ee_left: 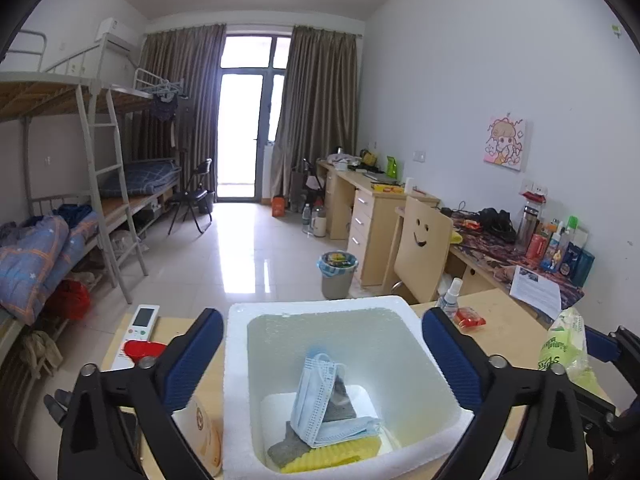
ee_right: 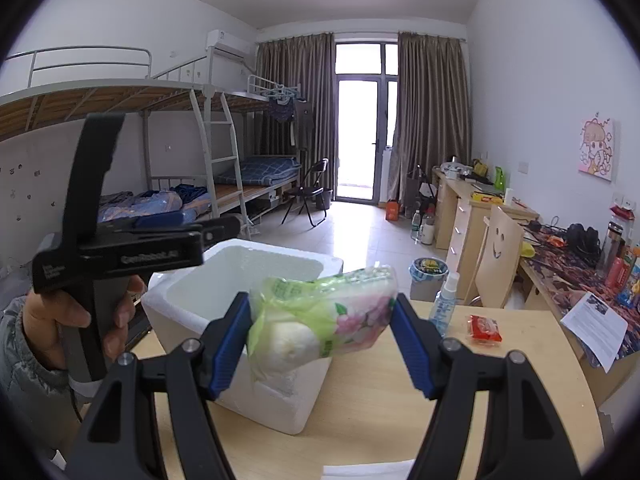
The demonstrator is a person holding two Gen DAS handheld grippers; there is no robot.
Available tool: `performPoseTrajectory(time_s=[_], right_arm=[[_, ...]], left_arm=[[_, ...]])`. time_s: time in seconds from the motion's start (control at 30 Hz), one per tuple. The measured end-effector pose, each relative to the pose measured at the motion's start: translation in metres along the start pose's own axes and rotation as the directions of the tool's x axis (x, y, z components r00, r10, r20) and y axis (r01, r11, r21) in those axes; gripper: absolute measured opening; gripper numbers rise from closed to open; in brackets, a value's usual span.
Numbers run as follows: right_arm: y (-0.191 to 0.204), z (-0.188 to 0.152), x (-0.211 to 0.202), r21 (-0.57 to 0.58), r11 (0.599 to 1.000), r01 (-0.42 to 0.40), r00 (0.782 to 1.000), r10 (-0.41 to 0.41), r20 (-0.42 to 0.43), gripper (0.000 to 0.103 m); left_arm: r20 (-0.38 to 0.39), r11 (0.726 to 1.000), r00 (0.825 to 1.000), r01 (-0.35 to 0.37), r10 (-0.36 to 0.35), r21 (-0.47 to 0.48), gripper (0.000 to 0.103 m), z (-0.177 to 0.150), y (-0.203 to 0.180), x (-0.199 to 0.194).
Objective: Organize soft objects
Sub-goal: 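Lower the floral wipes pack into the foam box and open the right tool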
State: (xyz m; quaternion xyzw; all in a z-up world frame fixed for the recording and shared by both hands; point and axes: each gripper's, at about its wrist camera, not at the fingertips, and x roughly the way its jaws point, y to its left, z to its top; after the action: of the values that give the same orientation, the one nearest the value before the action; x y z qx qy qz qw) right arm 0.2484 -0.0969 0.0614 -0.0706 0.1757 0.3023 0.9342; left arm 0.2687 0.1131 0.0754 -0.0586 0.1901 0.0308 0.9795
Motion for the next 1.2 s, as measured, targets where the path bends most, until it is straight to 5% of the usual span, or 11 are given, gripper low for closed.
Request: performPoseTrajectory(time_s=[0.53,1.2], right_arm=[[0.006,0.001,0.000,-0.004,1.000,-0.017,1.000,0.017,-0.009,0.073],[0.044,0.018,0.037,-0.074,0.993,-0.094,0.995,0.092,-0.025,0.073]], left_arm=[[0.032,1.000,0.999,0.007,-0.008,0.006,0.102,-0.001,0.004,-0.035],[0.043,0.992,0.991,-0.124,0.126,-0.033,0.102,-0.015,0.051,-0.068]])
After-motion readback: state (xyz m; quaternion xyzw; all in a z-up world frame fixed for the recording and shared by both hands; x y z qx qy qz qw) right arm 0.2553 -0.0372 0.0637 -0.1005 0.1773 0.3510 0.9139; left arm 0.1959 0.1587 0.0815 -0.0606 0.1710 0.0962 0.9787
